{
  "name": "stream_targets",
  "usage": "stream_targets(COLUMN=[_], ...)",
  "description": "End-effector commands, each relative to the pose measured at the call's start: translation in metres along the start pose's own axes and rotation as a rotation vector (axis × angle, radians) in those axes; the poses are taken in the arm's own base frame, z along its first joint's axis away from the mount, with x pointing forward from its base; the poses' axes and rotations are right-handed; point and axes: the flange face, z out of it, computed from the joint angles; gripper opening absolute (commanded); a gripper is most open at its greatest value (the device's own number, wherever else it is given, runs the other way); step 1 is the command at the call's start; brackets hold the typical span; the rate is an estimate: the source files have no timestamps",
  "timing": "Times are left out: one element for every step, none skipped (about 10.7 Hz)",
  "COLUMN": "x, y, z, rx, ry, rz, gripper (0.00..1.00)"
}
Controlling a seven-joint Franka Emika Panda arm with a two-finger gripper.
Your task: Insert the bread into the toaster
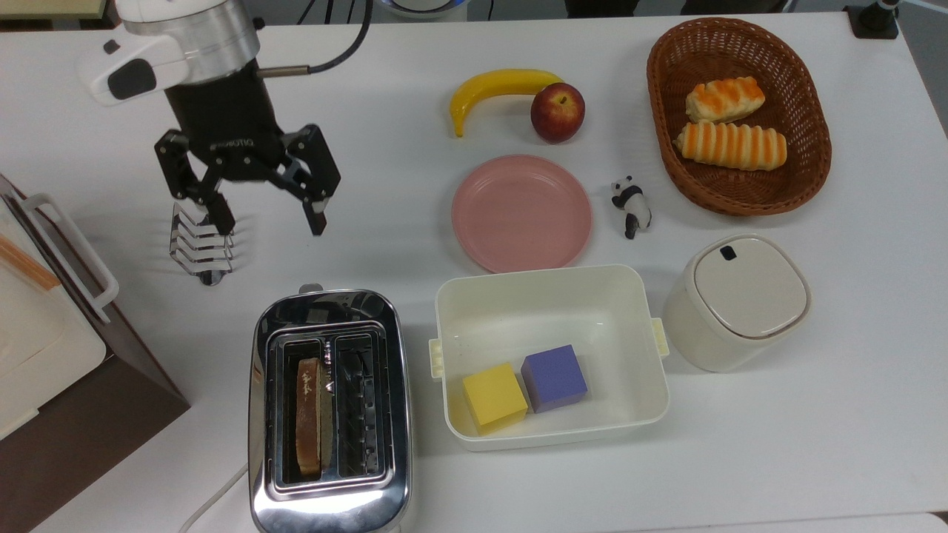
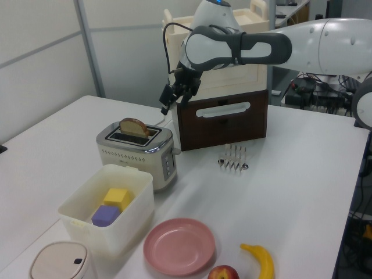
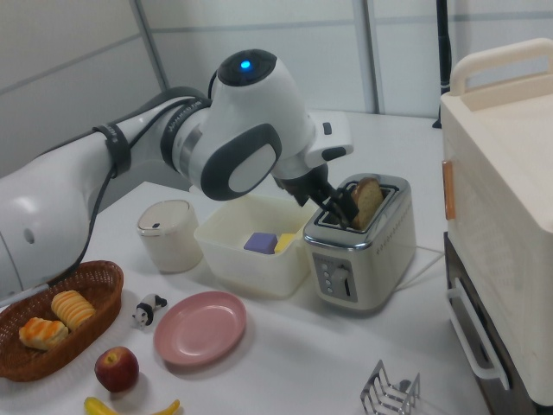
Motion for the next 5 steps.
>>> stream_targets(x=[-0.023, -0.027, -0.031, -0.036, -0.041], y=[0.003, 0.001, 0.000, 0.000, -0.001], z=[-0.024, -0.033, -0.039, -0.046, -0.051], rx=[-0.080, -0.084, -0.082, -0.087, -0.105], ry=[-0.142, -0.160, -0.191, -0.230, -0.262], rz=[-0.037, -0.041, -0.040, -0.042, -0.050], gripper=[1.00, 1.00, 1.00, 1.00, 1.00])
